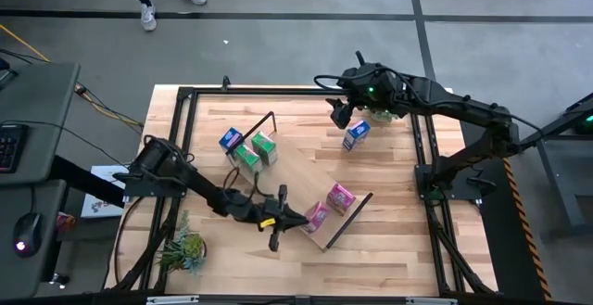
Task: Stack cereal on shelf
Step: Put the pink cereal box on the shelf
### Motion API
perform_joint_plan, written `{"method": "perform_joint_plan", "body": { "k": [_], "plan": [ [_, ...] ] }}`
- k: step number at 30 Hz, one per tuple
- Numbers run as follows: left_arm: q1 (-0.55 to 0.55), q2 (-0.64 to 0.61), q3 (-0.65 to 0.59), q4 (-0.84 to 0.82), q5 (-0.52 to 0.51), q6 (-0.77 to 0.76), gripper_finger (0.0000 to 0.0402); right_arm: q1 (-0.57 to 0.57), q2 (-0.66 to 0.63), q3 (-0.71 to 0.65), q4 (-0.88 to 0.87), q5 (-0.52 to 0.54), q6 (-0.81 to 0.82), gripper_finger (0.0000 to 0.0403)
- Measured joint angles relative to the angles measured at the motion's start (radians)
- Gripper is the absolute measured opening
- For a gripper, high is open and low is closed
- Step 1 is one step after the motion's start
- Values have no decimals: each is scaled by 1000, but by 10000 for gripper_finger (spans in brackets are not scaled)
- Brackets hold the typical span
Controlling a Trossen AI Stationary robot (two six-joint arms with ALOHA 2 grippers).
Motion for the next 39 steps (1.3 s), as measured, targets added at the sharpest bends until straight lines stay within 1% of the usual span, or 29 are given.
{"method": "perform_joint_plan", "body": {
  "k": [6, 13, 19, 24, 30, 33, 39],
  "plan": [
    [0, 46, 37, 1, 1, 16, 0, 0, 0, 0, 7, 0, 0, 262],
    [10, 46, 43, -6, -49, 18, 1, 0, 0, 0, 13, -1, 8, 262],
    [21, 58, 43, -10, -61, -14, 1, 0, 0, 0, 13, -4, 8, 262],
    [20, 70, 43, 2, -112, -35, 1, 0, 0, 0, 13, -4, 8, 262],
    [20, 70, 43, 1, -116, -37, 3, 0, 0, 0, 13, -4, 8, 262],
    [20, 70, 43, -1, -117, -37, 17, 0, 0, 0, 13, -4, 11, 262],
    [21, 71, 43, -6, -118, -40, 66, 0, 0, 0, 13, -4, 11, 262]
  ]
}}
